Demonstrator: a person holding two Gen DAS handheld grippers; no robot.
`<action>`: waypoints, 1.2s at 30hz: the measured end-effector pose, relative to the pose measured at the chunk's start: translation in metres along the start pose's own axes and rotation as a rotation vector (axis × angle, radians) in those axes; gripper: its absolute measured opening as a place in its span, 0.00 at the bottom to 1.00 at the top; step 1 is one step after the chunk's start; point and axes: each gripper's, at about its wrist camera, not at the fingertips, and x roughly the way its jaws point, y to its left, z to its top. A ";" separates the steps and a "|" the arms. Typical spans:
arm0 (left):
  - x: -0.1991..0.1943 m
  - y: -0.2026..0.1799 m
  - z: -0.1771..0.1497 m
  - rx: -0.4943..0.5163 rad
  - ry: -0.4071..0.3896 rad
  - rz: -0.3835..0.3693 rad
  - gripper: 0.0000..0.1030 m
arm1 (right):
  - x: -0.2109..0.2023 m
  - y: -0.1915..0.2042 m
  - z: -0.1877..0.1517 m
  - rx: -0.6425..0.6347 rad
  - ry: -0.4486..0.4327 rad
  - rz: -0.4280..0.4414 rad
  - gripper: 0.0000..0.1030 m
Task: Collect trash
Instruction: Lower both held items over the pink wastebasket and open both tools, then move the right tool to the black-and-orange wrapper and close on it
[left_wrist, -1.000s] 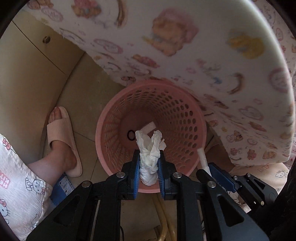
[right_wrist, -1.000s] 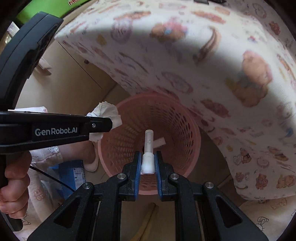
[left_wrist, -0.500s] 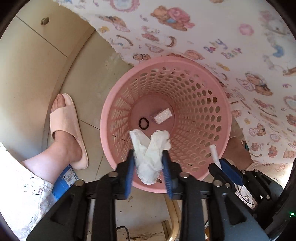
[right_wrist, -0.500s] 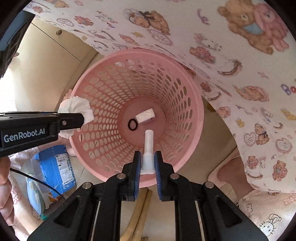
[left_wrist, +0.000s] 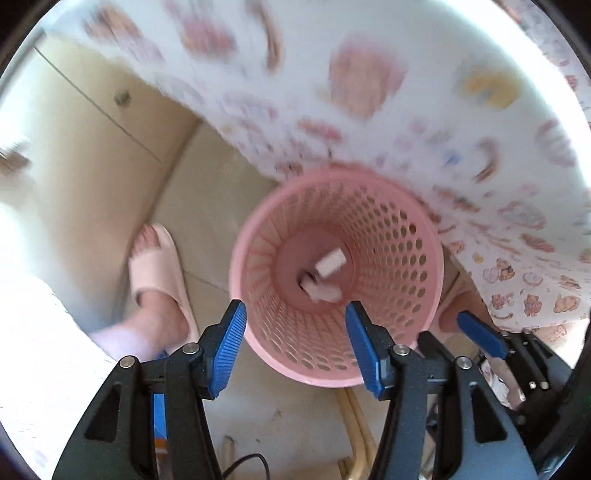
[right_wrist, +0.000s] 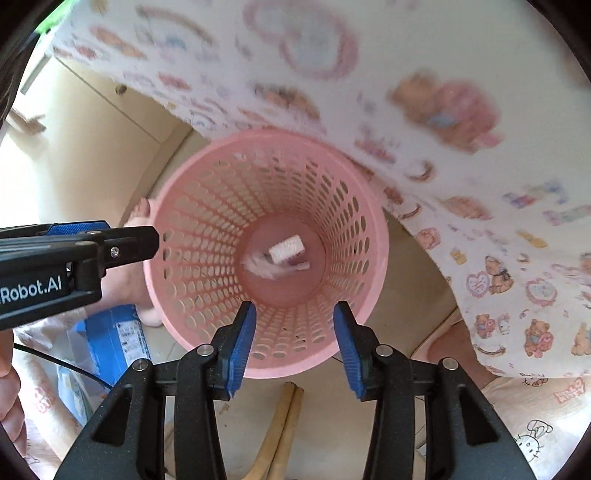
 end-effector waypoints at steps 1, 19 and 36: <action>-0.010 -0.001 0.000 0.007 -0.037 0.012 0.53 | -0.008 0.001 0.000 0.002 -0.024 0.002 0.45; -0.174 0.000 0.037 0.047 -0.526 0.043 0.71 | -0.184 -0.024 0.006 0.047 -0.605 -0.017 0.54; -0.176 0.002 0.133 0.031 -0.553 0.064 0.80 | -0.217 -0.053 0.114 0.029 -0.725 -0.039 0.59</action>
